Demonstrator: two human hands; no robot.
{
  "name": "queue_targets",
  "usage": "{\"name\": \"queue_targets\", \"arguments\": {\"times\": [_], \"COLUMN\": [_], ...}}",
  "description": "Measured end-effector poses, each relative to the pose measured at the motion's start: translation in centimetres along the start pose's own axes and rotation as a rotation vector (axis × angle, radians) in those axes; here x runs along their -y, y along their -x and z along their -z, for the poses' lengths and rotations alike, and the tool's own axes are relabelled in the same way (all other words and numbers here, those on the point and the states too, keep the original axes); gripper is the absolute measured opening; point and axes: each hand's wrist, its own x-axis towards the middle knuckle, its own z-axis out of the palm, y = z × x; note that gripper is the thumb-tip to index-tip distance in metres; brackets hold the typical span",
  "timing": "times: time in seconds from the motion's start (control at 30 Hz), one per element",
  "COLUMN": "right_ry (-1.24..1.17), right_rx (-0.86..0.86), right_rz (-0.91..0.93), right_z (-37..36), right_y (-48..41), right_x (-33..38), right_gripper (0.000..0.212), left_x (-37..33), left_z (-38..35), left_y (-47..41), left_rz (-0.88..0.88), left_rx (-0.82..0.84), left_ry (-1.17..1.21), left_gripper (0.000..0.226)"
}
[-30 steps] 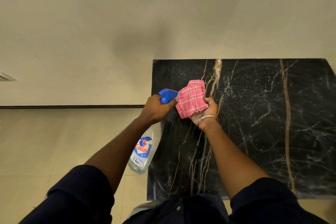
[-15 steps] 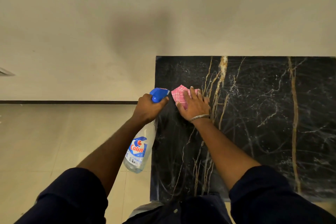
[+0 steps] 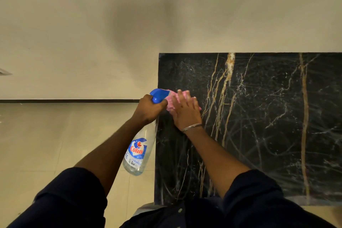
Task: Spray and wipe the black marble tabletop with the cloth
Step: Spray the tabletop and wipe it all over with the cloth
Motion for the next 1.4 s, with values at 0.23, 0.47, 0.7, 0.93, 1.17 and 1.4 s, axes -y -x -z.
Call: {"name": "queue_targets", "arguments": {"times": [0.23,0.47,0.7,0.93,1.17,1.4], "right_ry": [-0.101,-0.136,-0.093,-0.103,-0.111,-0.219], "right_rx": [-0.090,-0.052,0.004,-0.040,-0.096,-0.038], "right_rz": [-0.439,-0.303,-0.075,-0.251,-0.518,-0.245], "right_z": [0.2,-0.3,-1.1,-1.1,-1.4,-1.7], "right_y": [2.8,1.5,1.3,4.4,6.2,5.6], "right_x": [-9.4,-0.4,5.3,-2.6,-6.0,4.6], "right_gripper": [0.070,0.065,0.065,0.068,0.073,0.074], "left_x": [-1.0,-0.6,0.5,-0.3,-0.3,0.8], "left_z": [-0.6,-0.1,-0.2,-1.2,-1.5,-0.9], "left_y": [-0.4,0.4,1.1,1.3,2.0,3.2], "left_rz": [-0.003,0.000,0.031,0.048,0.017,0.022], "left_rx": [0.038,0.048,-0.003,0.042,0.049,-0.013], "left_ry": [0.039,0.079,0.011,0.038,0.075,0.039], "left_gripper": [0.022,0.016,0.027,0.019,0.021,0.020]}}
